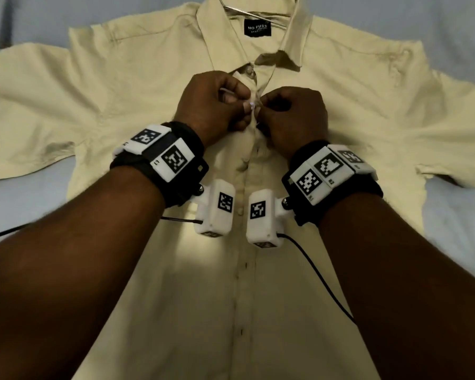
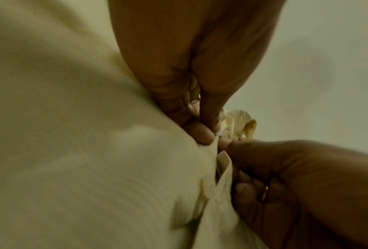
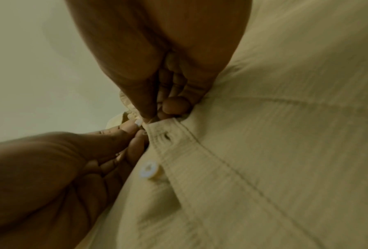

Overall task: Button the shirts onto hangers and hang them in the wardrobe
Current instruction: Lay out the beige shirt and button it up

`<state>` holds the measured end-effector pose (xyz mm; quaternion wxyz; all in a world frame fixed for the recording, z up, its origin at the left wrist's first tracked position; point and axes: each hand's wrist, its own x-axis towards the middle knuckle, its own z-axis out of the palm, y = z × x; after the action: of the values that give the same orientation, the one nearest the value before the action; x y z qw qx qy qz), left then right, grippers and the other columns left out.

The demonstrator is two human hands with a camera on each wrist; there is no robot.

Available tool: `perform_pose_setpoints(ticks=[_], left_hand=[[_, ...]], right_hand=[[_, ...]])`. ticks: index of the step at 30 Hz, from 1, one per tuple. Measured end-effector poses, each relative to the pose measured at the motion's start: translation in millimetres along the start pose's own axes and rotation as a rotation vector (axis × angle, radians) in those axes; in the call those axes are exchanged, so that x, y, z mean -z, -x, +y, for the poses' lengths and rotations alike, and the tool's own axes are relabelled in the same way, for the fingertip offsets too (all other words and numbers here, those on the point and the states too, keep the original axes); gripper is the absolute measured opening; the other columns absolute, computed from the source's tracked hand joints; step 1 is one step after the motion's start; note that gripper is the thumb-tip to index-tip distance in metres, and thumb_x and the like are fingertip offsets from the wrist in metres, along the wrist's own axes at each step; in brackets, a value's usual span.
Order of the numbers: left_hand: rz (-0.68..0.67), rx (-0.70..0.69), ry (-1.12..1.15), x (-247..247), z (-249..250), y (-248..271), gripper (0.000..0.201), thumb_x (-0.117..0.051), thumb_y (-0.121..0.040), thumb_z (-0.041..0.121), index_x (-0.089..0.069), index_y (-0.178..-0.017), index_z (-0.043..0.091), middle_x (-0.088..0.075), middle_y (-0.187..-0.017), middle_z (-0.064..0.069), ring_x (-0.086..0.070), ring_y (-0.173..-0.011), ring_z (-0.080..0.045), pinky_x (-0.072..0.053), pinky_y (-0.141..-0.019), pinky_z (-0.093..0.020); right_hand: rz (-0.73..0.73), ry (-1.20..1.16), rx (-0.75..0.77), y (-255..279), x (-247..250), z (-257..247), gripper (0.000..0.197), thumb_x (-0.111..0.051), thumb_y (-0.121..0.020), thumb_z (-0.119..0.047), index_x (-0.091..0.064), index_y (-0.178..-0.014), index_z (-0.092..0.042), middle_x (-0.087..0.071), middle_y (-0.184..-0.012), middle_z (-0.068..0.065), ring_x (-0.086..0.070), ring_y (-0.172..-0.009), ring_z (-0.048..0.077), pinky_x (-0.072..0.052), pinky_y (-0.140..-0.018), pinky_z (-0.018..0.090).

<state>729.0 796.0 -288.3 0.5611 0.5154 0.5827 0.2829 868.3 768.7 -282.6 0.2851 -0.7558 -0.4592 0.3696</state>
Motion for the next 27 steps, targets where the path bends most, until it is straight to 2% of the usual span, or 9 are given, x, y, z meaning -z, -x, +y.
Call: perform_pose_setpoints(ticks=[3,5,8,13,15,18,23,25,27], left_hand=[[0.011,-0.002,-0.023,-1,0,-1,0.013,-0.074,-0.087,-0.001,-0.067,-0.084,0.009,-0.070,-0.068,-0.011,-0.072,-0.064,-0.023,-0.064,-0.073,-0.040],[0.013,0.003,-0.040,-2,0,-2,0.013,-0.076,-0.085,-0.001,-0.069,-0.081,0.010,-0.072,-0.070,-0.013,-0.074,-0.067,-0.027,-0.063,-0.077,-0.046],[0.048,0.014,-0.074,-3,-2,-3,0.016,-0.079,-0.082,0.003,-0.071,-0.075,0.016,-0.072,-0.064,-0.006,-0.076,-0.068,-0.027,-0.063,-0.078,-0.050],[0.073,0.025,-0.102,-6,-4,-4,0.017,-0.079,-0.081,0.006,-0.073,-0.073,0.019,-0.070,-0.060,0.002,-0.076,-0.069,-0.025,-0.063,-0.080,-0.049],[0.068,0.017,-0.086,-6,-3,-3,0.015,-0.077,-0.085,0.016,-0.074,-0.071,0.019,-0.072,-0.063,-0.001,-0.076,-0.071,-0.026,-0.062,-0.081,-0.050],[0.057,-0.002,-0.149,-7,2,-3,0.026,-0.076,-0.087,0.038,-0.076,-0.071,0.017,-0.074,-0.067,-0.003,-0.075,-0.071,-0.024,-0.061,-0.082,-0.049],[0.094,0.019,-0.184,-8,-2,-8,0.017,-0.078,-0.085,0.014,-0.071,-0.070,0.016,-0.072,-0.062,-0.003,-0.076,-0.067,-0.022,-0.062,-0.080,-0.048],[0.102,0.016,-0.182,-10,-2,-7,0.021,-0.076,-0.086,0.008,-0.068,-0.069,0.017,-0.068,-0.058,0.001,-0.076,-0.067,-0.021,-0.062,-0.079,-0.048],[0.109,0.022,-0.142,-11,-3,-6,0.017,-0.076,-0.087,0.006,-0.066,-0.078,0.015,-0.065,-0.062,0.000,-0.076,-0.066,-0.020,-0.063,-0.077,-0.047]], right_hand=[[0.004,-0.032,0.010,-1,-2,2,0.004,-0.069,-0.066,-0.030,-0.070,-0.063,-0.033,-0.072,-0.064,-0.006,-0.070,-0.066,0.022,-0.058,-0.073,0.054],[0.005,-0.035,0.019,-1,-2,0,0.012,-0.066,-0.065,-0.034,-0.075,-0.070,-0.030,-0.073,-0.069,-0.003,-0.071,-0.071,0.026,-0.058,-0.075,0.052],[-0.003,-0.018,0.039,0,1,0,0.019,-0.067,-0.070,-0.036,-0.080,-0.080,-0.026,-0.074,-0.070,-0.002,-0.072,-0.071,0.025,-0.059,-0.076,0.049],[-0.003,-0.048,0.020,6,5,0,0.009,-0.071,-0.079,-0.023,-0.080,-0.077,-0.026,-0.072,-0.060,-0.003,-0.071,-0.057,0.019,-0.061,-0.073,0.044],[-0.014,-0.046,0.035,6,6,0,0.010,-0.071,-0.078,-0.022,-0.080,-0.077,-0.026,-0.072,-0.061,-0.001,-0.071,-0.058,0.021,-0.061,-0.073,0.045],[-0.044,0.019,0.115,7,6,2,0.017,-0.068,-0.075,-0.026,-0.082,-0.084,-0.025,-0.073,-0.066,0.000,-0.070,-0.067,0.023,-0.059,-0.072,0.044],[-0.060,-0.048,0.064,6,11,4,0.014,-0.071,-0.084,-0.018,-0.079,-0.075,-0.025,-0.070,-0.057,-0.001,-0.068,-0.052,0.018,-0.062,-0.064,0.040],[-0.079,-0.067,0.004,0,10,2,0.017,-0.071,-0.086,-0.013,-0.076,-0.069,-0.015,-0.069,-0.057,0.006,-0.068,-0.049,0.022,-0.062,-0.059,0.041],[-0.081,-0.018,-0.011,-9,5,-1,0.021,-0.072,-0.084,-0.018,-0.073,-0.065,-0.009,-0.069,-0.057,0.010,-0.069,-0.050,0.024,-0.062,-0.059,0.043]])
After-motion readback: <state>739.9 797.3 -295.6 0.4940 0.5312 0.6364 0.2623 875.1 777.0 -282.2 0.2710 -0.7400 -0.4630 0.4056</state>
